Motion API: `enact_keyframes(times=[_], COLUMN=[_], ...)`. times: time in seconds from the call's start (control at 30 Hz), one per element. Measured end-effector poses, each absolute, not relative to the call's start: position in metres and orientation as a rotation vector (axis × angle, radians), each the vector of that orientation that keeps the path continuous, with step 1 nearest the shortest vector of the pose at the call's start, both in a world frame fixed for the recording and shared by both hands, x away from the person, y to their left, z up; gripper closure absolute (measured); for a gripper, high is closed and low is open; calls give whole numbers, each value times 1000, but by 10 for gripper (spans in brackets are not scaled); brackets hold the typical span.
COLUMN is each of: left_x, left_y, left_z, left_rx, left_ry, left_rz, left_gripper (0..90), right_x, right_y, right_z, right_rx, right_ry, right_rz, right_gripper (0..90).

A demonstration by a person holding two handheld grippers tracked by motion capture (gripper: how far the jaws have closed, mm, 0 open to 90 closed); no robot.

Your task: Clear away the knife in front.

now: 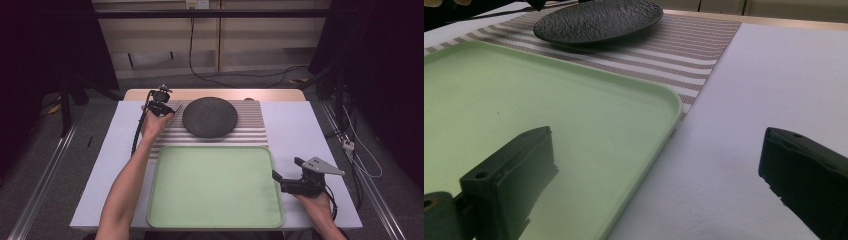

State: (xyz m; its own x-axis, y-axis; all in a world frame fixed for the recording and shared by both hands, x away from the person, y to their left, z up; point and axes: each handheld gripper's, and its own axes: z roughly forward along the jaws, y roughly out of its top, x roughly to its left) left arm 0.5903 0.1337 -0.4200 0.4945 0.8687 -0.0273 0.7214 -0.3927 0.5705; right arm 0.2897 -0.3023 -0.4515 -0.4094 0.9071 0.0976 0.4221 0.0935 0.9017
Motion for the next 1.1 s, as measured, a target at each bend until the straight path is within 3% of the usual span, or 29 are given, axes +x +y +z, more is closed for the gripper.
enact_keyframes(times=[1.1], left_x=[527], left_y=[127], left_z=[-366], left_rx=[2169], left_ry=[1094], left_rz=[403], left_gripper=[799], right_x=[288], right_y=[-302], right_z=[-450], right_rx=[1288], right_ry=[1887], right_rz=[1272], right_gripper=[18])
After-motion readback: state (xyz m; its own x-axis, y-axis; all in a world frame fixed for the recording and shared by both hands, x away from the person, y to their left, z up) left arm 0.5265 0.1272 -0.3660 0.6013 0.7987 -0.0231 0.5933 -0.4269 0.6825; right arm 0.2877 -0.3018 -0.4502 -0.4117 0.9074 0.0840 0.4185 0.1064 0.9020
